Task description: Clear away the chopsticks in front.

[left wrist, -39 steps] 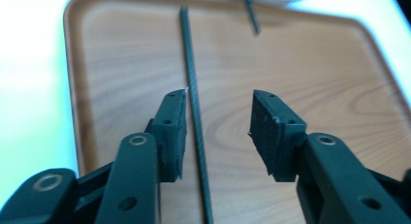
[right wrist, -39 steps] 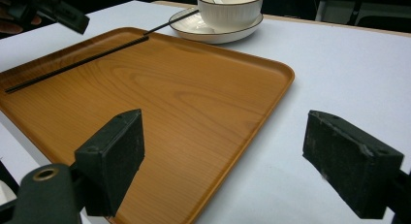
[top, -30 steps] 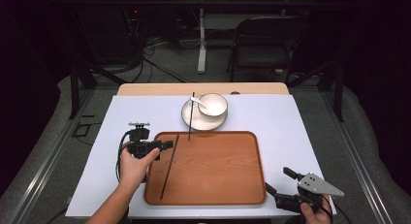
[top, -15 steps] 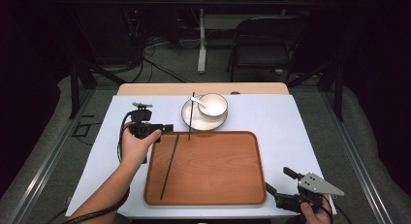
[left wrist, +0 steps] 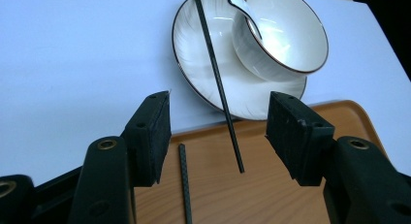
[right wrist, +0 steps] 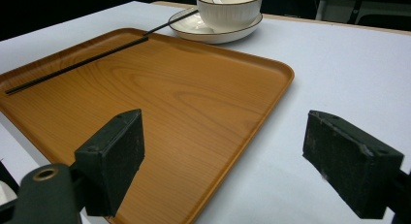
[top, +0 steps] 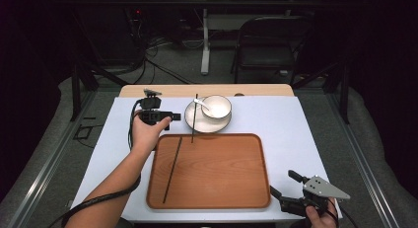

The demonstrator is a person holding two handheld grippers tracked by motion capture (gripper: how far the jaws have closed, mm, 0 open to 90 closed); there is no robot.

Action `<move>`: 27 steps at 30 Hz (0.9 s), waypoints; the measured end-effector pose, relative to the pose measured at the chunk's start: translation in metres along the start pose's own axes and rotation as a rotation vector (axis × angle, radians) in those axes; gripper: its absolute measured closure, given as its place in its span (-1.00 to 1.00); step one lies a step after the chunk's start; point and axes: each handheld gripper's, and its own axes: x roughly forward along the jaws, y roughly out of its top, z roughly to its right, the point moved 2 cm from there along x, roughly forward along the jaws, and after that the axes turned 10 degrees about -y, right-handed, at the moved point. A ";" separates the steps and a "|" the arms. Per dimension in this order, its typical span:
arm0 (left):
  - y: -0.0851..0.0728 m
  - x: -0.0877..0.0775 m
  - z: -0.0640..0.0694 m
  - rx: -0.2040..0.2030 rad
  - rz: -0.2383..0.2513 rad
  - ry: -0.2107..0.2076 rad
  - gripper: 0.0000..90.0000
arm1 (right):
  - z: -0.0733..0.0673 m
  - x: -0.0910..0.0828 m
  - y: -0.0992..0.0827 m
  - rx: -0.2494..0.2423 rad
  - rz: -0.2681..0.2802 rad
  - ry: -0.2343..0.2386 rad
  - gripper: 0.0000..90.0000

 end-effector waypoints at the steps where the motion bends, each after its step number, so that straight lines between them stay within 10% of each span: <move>1: 0.003 0.002 0.000 0.000 0.000 0.005 -0.07 | 0.000 0.000 0.000 0.001 0.000 0.000 -0.67; 27: 0.032 0.069 -0.001 -0.042 -0.058 0.077 0.02 | 0.001 0.000 0.000 -0.002 0.003 0.000 -0.67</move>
